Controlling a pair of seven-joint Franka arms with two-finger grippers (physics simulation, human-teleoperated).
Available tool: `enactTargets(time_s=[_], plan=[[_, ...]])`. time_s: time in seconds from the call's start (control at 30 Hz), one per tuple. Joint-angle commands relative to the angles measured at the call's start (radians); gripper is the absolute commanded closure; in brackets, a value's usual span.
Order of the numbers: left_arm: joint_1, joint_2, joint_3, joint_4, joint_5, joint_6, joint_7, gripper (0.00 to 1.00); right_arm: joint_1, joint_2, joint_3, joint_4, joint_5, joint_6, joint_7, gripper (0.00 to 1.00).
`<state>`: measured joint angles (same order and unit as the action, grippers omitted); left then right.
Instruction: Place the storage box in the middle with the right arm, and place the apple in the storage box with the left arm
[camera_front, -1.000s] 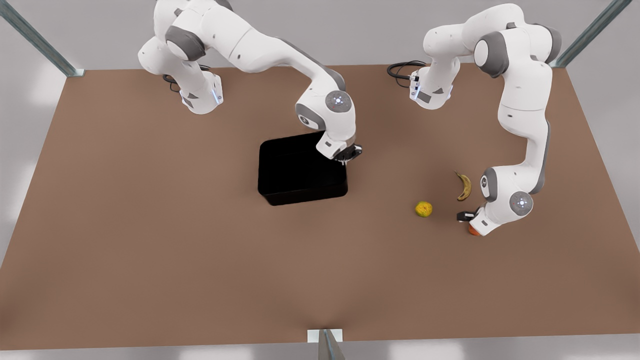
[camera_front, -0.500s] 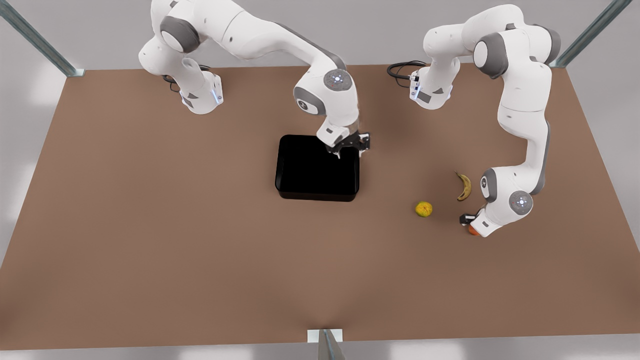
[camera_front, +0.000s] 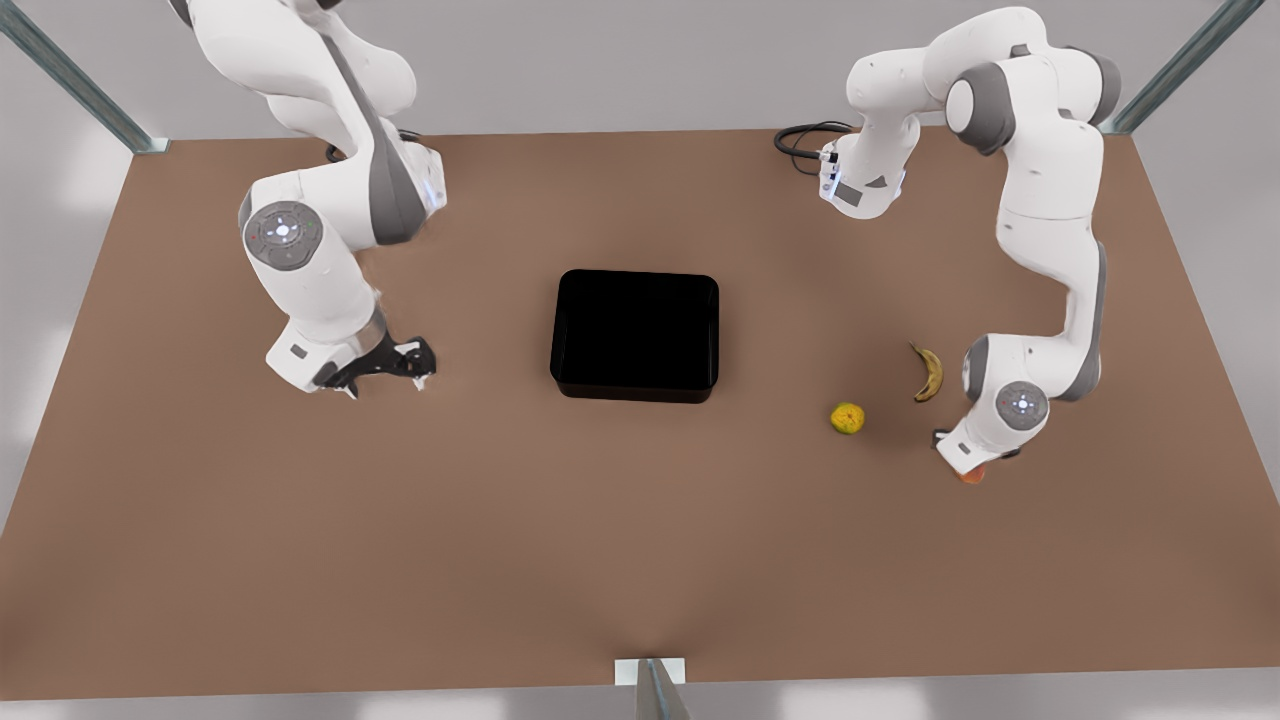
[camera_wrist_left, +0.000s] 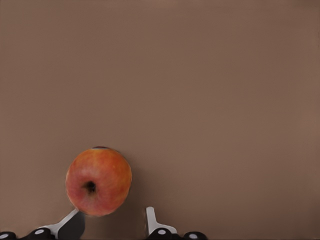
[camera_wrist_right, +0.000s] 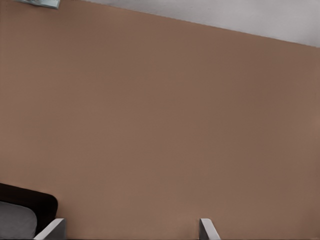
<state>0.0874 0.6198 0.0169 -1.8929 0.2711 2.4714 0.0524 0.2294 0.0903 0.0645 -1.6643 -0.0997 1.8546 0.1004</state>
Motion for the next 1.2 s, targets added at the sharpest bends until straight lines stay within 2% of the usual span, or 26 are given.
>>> enactTargets(time_s=[0.0, 0.07, 0.17, 0.33, 0.43, 0.53, 0.6, 0.67, 0.87, 1.1, 1.17], plan=[[0.002, 0.0, 0.0, 0.0, -0.29, 0.0, 0.0, 0.0, -0.007, -0.012, 0.0, 0.001, 0.0, -0.014, -0.036, 0.0], [0.002, 0.0, 0.0, 0.0, -0.291, 0.0, 0.007, 0.0, -0.019, -0.038, -0.003, 0.014, 0.003, -0.058, -0.08, 0.0], [0.009, 0.0, 0.005, 0.04, -0.263, -0.002, 0.047, 0.0, 0.001, 0.006, 0.003, 0.072, 0.005, -0.117, -0.068, 0.0], [0.0, 0.044, 0.025, 0.117, -0.273, -0.017, 0.073, 0.01, -0.028, 0.003, -0.002, 0.081, 0.014, -0.11, -0.077, 0.0], [-0.003, 0.069, 0.025, 0.137, -0.28, -0.017, 0.069, 0.01, -0.032, 0.052, 0.001, 0.13, 0.041, -0.046, -0.071, 0.0], [-0.002, 0.084, 0.025, 0.176, -0.274, -0.017, 0.078, 0.06, -0.032, 0.062, 0.001, 0.141, 0.043, -0.046, -0.068, 0.0], [-0.003, 0.09, 0.025, 0.173, -0.276, -0.017, 0.076, 0.2, -0.036, 0.077, 0.001, 0.146, 0.043, -0.043, -0.068, 0.0], [-0.003, 0.089, 0.025, 0.167, -0.274, -0.019, 0.07, 0.24, -0.039, 0.109, 0.001, 0.19, 0.043, -0.046, -0.068, 0.0], [-0.011, 0.086, 0.025, 0.158, -0.28, -0.022, 0.058, 0.29, -0.039, 0.112, 0.001, 0.19, 0.044, -0.044, -0.067, 0.0], [-0.017, 0.086, 0.026, 0.153, -0.279, -0.022, 0.047, 0.3, -0.025, 0.114, 0.001, 0.19, 0.058, -0.046, -0.064, 0.0], [-0.015, 0.086, 0.026, 0.153, -0.276, -0.022, 0.052, 0.34, -0.039, 0.14, 0.0, 0.206, 0.057, -0.043, -0.065, 0.0]])
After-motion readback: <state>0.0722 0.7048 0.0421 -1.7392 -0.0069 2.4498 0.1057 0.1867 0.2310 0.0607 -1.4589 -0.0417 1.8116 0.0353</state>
